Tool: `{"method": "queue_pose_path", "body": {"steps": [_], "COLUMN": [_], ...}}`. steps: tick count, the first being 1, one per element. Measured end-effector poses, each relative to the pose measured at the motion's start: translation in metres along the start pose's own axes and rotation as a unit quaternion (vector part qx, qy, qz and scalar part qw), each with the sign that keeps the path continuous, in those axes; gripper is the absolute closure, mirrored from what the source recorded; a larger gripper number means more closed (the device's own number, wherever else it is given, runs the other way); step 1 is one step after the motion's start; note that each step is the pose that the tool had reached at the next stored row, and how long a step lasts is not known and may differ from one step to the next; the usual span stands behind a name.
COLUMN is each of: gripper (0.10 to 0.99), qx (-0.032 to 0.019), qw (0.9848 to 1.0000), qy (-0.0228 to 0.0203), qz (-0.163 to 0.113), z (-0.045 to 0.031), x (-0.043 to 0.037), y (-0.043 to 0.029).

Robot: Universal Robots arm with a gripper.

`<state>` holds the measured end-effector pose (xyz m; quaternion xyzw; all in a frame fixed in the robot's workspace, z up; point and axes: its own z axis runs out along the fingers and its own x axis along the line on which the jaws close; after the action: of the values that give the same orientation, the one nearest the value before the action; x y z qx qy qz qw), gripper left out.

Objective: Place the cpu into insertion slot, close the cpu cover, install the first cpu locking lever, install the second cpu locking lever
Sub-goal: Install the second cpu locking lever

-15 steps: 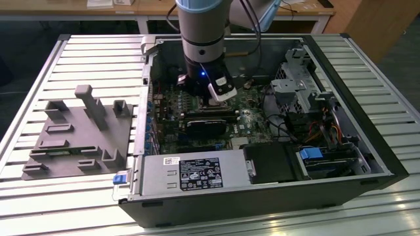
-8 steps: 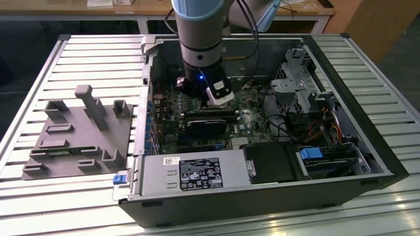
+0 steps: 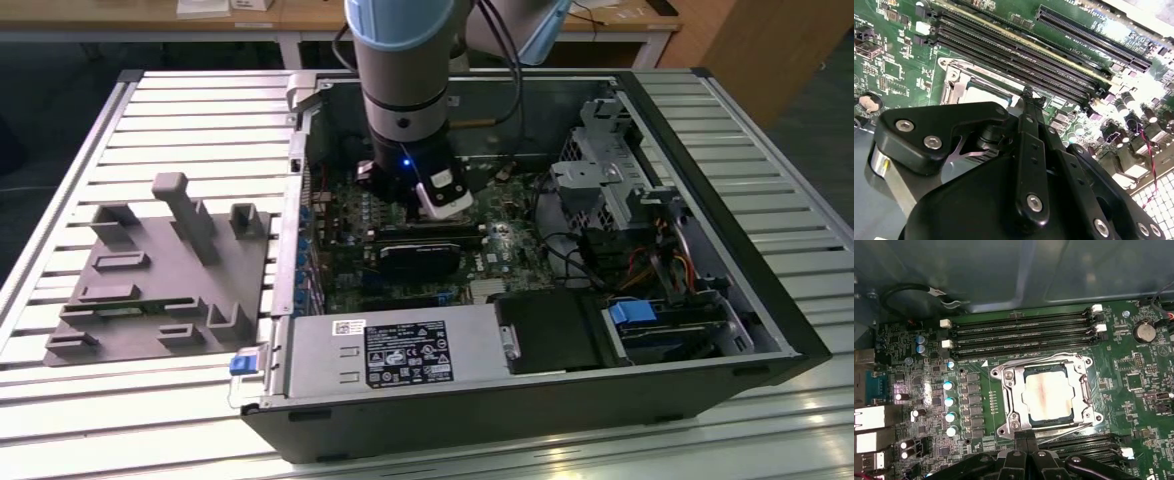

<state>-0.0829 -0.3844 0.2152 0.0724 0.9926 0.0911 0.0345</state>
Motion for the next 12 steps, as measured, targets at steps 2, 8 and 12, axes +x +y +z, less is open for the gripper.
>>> {"method": "queue_pose_path", "body": {"steps": [2,8,12], "gripper": [0.984,0.984,0.984], "qx": [-0.0003,-0.0004,-0.0055], "qw": [1.0,1.0,1.0], "qy": [0.0,0.0001,0.0012], "qz": [0.0,0.0,-0.002], "z": [0.0003,0.0001,0.0018], "x": [0.0001,-0.0006,-0.0003], "y": [-0.0012,-0.0063,-0.0077]}}
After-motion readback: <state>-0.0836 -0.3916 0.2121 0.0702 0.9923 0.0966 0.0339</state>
